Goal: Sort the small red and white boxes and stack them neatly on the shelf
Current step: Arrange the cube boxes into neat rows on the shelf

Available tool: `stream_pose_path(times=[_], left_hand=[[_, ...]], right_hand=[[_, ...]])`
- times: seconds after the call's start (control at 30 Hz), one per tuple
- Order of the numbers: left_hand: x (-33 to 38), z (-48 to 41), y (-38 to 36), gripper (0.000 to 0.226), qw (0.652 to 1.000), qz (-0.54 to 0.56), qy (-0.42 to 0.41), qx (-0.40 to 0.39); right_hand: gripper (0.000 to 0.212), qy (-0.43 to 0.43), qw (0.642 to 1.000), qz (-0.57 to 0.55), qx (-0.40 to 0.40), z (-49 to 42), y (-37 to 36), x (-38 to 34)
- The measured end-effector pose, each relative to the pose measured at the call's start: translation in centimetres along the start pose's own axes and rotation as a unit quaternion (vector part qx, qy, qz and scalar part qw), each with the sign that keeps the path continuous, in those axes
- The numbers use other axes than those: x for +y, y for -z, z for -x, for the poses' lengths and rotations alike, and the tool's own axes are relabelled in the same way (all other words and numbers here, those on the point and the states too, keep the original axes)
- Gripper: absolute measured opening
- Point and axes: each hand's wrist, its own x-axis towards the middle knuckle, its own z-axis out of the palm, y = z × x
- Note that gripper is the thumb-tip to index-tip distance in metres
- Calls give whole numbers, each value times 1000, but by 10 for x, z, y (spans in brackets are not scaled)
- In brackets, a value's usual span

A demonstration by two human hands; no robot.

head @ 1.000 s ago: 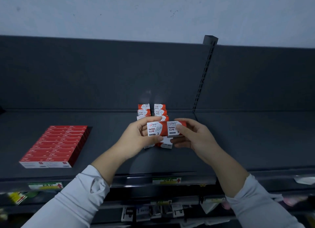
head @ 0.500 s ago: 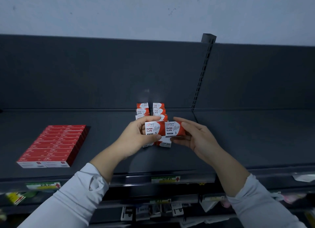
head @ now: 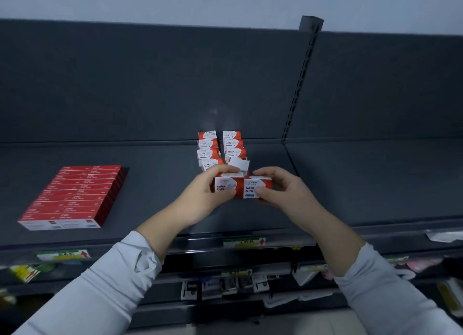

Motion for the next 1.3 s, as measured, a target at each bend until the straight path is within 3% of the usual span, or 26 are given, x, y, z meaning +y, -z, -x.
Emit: stream_pose_path(times=[0.5, 1.3], left_hand=[[-55, 17, -9, 35, 987, -155, 33, 7], [-56, 27, 29, 31, 960, -276, 54, -9]], right_hand=[[29, -35, 974, 225, -15, 5, -3, 47], [25, 23, 955, 289, -61, -4, -52, 51]])
